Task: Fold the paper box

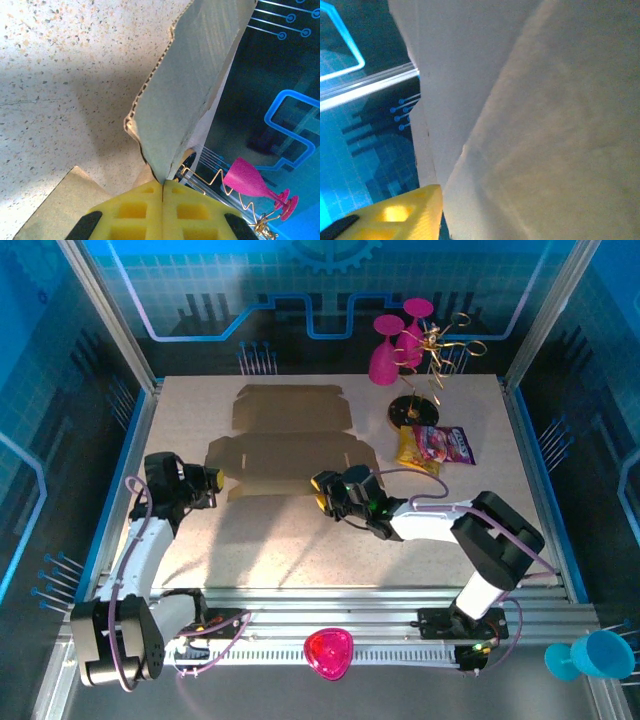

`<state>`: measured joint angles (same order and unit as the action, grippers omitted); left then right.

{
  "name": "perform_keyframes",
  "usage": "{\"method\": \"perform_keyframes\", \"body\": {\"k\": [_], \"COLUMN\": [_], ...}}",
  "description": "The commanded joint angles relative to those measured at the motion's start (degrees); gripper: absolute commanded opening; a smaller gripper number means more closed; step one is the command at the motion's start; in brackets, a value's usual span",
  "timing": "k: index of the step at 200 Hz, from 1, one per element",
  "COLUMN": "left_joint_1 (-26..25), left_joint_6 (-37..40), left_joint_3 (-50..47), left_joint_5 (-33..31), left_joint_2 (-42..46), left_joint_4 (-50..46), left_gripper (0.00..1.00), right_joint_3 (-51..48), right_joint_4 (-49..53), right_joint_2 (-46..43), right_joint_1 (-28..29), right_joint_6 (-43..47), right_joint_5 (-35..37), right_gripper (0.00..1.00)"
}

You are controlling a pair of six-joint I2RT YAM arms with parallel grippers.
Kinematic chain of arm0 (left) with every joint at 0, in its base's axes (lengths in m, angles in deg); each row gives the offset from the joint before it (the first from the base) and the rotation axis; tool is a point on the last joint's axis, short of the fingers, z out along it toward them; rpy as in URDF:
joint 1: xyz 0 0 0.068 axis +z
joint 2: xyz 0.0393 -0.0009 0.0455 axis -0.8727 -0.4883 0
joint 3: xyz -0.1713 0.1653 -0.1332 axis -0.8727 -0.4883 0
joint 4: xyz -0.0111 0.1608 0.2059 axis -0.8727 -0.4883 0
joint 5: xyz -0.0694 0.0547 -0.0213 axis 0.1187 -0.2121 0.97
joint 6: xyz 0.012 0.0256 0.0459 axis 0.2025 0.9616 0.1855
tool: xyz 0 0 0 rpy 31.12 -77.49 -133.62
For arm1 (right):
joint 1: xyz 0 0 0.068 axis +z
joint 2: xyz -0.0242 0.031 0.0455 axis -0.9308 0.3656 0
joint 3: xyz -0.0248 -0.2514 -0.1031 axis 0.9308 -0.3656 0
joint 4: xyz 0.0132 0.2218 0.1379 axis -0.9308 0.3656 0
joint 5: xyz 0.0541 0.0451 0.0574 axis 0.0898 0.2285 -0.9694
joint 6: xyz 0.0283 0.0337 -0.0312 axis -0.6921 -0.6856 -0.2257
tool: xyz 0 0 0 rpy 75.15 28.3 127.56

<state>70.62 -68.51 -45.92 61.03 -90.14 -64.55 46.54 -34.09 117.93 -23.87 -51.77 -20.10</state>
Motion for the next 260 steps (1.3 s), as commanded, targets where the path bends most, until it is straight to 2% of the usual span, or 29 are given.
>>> {"method": "perform_keyframes", "body": {"k": [1,41,86,94,116,129,166,219,230,260], "left_joint_1": [-0.4,-0.4,-0.4,-0.4,-0.6,-1.1,-2.2,-2.1,-2.1,-2.2], "left_joint_6": [-1.4,-1.4,-0.8,-0.2,2.3,4.2,7.9,19.0,20.5,21.0], "left_joint_3": [1.9,1.7,2.3,2.8,6.0,8.8,16.5,35.5,39.1,46.5], "left_joint_5": [0.6,1.1,2.2,2.2,0.9,-0.9,-5.5,-16.1,-17.5,-16.5], "left_joint_2": [1.9,4.0,5.9,6.3,7.8,8.9,12.2,10.9,10.3,8.7], "left_joint_4": [-3.1,-5.6,-8.0,-8.9,-15.7,-20.4,-30.2,-41.6,-41.8,-37.9], "left_gripper": [0.0,0.0,0.0,0.09,0.46,0.56,0.59,0.58,0.58,0.58], "right_joint_3": [2.8,2.4,2.6,3.1,4.8,6.0,11.1,25.9,28.3,33.5], "right_joint_4": [-0.7,1.3,2.6,3.5,6.2,7.4,8.1,15.1,16.0,17.5], "right_joint_2": [0.2,-3.2,-7.0,-7.6,-9.1,-9.6,-10.7,-13.3,-14.0,-15.9], "right_joint_1": [0.4,-0.4,-1.5,-1.7,-2.5,-2.6,-2.9,-3.1,-3.0,-3.0], "right_joint_6": [1.0,3.0,3.5,3.6,4.3,4.3,6.3,18.3,21.1,26.2], "right_joint_5": [1.9,4.8,6.6,6.4,5.5,5.3,5.3,4.5,4.8,5.6], "right_gripper": [0.36,0.0,0.0,0.0,0.0,0.0,0.0,0.0,0.0,0.0]}}
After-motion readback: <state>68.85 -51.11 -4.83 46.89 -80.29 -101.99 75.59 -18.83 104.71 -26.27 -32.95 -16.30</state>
